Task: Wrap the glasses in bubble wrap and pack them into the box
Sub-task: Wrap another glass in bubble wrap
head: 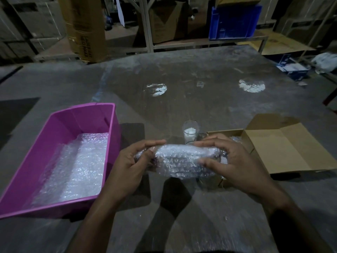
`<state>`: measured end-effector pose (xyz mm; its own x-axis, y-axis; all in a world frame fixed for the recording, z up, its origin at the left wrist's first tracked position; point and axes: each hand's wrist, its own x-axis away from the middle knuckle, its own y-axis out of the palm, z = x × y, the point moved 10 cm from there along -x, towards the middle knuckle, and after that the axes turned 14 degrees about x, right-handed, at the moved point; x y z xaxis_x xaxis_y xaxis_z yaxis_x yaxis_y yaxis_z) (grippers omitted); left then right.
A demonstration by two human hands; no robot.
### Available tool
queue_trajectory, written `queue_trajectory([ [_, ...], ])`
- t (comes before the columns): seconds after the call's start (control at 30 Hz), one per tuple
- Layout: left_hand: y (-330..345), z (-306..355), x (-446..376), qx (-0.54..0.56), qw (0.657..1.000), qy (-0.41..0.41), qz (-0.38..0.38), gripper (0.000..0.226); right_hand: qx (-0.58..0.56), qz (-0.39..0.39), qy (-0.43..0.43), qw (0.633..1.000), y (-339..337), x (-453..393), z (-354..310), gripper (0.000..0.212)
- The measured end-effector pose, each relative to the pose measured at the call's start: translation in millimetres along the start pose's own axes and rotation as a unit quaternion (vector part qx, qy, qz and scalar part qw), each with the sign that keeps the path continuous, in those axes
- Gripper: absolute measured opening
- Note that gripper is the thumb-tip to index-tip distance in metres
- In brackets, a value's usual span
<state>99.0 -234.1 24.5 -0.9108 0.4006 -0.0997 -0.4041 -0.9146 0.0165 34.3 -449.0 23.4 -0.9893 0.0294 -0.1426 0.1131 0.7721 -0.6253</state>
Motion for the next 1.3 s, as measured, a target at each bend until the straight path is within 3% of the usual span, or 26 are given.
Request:
queue_trajectory([
  [0.17,10,-9,4,0.049,0.997,-0.051,-0.039,0.034,0.023,0.035,0.019,0.999,-7,-2,8,0.025],
  [0.27,7,-12,4,0.039,0.997,-0.058,-0.022,0.035,0.052,0.045,-0.001,0.998,-11,-3,7,0.013],
  [0.43,-4,-2,-3,-0.041,0.999,0.013,-0.002,0.009,0.078,0.037,-0.018,0.996,-9,-3,5,0.021],
  [0.67,1,-7,-1,0.006,0.999,-0.028,-0.019,0.021,0.033,0.003,-0.054,0.998,-6,-1,-5,0.046],
  [0.93,5,-12,0,0.029,0.997,-0.064,-0.031,0.02,-0.013,0.001,-0.004,1.0,-2,-2,-1,0.025],
  [1.07,6,-6,-1,-0.105,0.993,-0.011,-0.056,0.023,0.126,0.04,-0.036,0.991,-11,-7,-2,0.013],
  [1.13,14,6,0,-0.173,0.98,0.055,-0.085,0.031,0.191,0.036,-0.053,0.979,-11,-8,-6,0.021],
  [1.2,26,14,3,-0.168,0.976,0.085,-0.105,0.032,0.215,0.031,-0.065,0.974,-9,-10,-11,0.032],
  [1.3,40,16,5,-0.151,0.977,0.079,-0.126,0.019,0.224,0.029,-0.078,0.971,-7,-12,-22,0.023],
])
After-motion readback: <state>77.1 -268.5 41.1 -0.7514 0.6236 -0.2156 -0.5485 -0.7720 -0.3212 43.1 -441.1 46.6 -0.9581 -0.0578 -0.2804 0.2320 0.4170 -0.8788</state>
